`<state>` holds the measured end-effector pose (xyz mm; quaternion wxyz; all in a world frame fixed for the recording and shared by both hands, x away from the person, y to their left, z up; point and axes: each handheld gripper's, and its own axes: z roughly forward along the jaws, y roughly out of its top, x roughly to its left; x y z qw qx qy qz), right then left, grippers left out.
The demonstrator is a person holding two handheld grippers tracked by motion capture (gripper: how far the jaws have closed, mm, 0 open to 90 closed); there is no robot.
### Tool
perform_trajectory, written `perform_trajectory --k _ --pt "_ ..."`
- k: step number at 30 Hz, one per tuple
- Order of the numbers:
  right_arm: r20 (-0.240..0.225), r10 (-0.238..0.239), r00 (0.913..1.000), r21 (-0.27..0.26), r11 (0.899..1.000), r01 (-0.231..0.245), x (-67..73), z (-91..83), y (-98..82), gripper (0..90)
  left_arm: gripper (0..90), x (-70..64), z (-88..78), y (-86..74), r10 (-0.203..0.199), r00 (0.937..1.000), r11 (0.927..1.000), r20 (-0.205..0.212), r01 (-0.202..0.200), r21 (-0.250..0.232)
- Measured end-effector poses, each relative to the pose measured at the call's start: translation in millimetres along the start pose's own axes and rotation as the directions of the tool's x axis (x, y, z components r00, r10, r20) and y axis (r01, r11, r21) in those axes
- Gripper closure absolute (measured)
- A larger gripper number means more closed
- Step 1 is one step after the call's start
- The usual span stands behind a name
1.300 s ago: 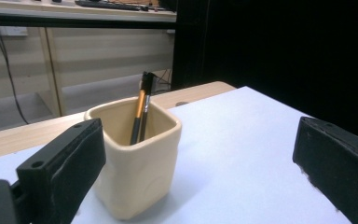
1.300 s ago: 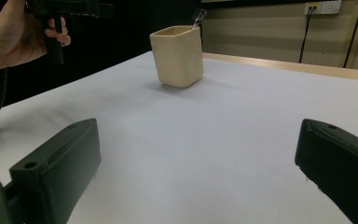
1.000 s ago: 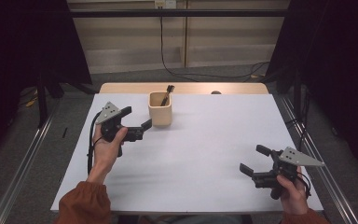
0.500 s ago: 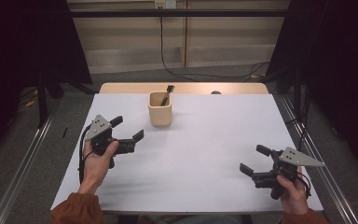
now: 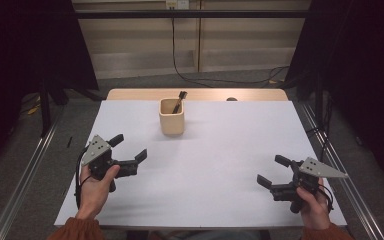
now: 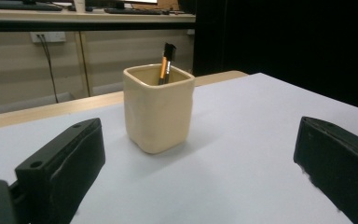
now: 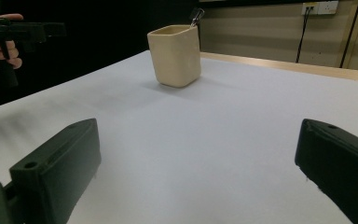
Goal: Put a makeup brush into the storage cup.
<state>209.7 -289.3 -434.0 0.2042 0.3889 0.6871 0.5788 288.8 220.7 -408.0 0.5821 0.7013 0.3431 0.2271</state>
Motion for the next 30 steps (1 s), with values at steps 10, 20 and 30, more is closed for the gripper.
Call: perform_trajectory --k 10,20,30 --pt "0.008 -0.001 1.0000 0.000 1.000 0.001 -0.3 -0.7 0.0 0.0 1.5 -3.1 -23.8 -13.3 0.003 0.9997 1.0000 -0.023 -0.003 -0.005" --pt "0.009 0.003 1.0000 0.002 1.000 -0.003 -0.6 -0.6 -0.3 0.0 1.6 -8.4 -43.6 -30.2 -0.038 0.9989 0.9989 -0.028 0.039 0.026" --pt "0.015 0.007 0.9999 0.002 1.000 -0.007 -1.9 -1.7 -1.0 0.0 2.2 -12.6 -52.1 -33.9 -0.016 0.9989 0.9997 -0.044 0.016 0.021"
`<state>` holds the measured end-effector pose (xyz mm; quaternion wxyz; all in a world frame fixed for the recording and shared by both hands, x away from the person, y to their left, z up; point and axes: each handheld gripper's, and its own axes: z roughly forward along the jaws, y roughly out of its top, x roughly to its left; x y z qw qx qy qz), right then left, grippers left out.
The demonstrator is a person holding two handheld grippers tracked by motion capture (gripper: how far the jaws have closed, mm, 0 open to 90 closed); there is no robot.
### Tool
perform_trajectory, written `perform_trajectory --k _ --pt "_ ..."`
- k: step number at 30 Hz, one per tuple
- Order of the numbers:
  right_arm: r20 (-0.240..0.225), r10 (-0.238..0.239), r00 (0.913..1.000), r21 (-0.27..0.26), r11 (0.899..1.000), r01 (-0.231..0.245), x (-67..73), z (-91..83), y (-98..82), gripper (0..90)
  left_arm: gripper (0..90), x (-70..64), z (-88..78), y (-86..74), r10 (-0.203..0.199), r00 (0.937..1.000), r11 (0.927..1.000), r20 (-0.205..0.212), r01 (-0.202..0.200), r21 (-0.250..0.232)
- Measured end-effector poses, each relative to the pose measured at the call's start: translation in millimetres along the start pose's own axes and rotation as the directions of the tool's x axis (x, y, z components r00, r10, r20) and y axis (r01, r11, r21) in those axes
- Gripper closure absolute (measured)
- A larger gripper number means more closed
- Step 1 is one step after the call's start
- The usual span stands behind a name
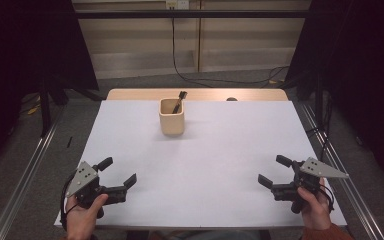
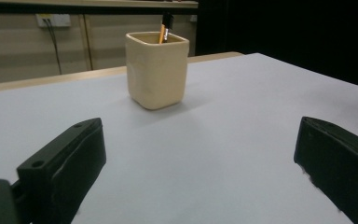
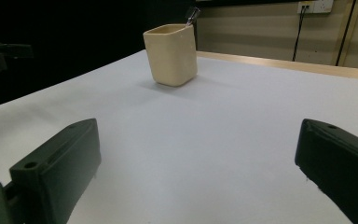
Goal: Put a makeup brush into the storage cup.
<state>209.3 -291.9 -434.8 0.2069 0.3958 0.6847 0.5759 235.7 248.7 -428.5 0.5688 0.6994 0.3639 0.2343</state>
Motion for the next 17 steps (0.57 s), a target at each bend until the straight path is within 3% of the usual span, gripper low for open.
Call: perform_trajectory --k 6,17 --pt "0.004 0.000 1.0000 -0.002 1.000 0.000 -0.3 -0.9 -0.2 0.0 2.3 -0.2 -7.0 -3.6 0.028 0.9993 0.9996 -0.026 -0.028 0.010" --pt "0.002 -0.007 1.0000 -0.002 1.000 0.007 -0.2 -1.1 0.3 0.0 2.0 -0.1 -6.0 -4.0 0.029 0.9993 0.9988 -0.025 -0.028 0.040"
